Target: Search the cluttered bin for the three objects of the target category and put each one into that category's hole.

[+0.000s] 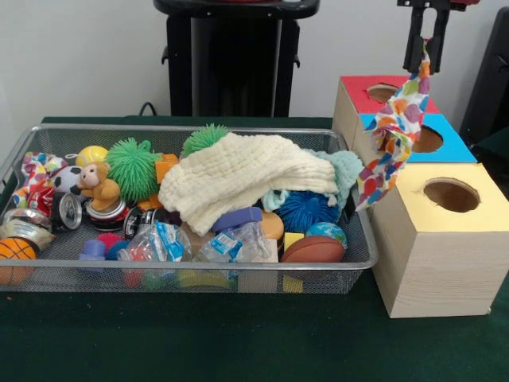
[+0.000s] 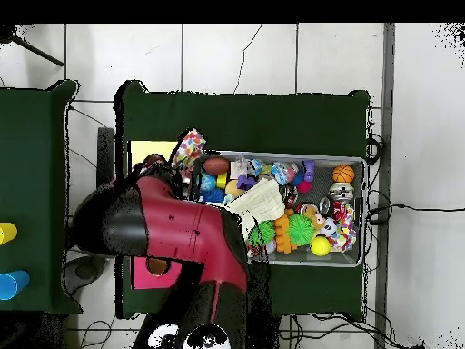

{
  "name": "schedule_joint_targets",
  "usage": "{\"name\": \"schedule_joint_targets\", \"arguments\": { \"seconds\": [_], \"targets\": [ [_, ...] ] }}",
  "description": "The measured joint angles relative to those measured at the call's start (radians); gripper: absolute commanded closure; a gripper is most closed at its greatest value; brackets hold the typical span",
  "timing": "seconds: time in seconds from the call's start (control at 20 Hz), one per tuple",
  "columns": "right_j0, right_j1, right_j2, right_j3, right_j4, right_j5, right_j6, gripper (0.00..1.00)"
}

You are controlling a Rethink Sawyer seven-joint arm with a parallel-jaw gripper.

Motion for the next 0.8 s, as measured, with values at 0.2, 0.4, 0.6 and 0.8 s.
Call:
{"name": "schedule_joint_targets", "arguments": {
  "seconds": [0.2,0.4,0.6,0.8],
  "targets": [
    [0.001,0.017,-0.001,-0.042,0.0,0.009,0.0,1.0],
    [0.019,0.042,-0.007,-0.1,0.002,0.052,0.0,1.0],
    [0.047,0.054,-0.017,-0.128,0.014,0.102,0.001,1.0],
    [0.083,0.063,-0.025,-0.151,0.045,0.172,0.015,1.0]
  ]
}}
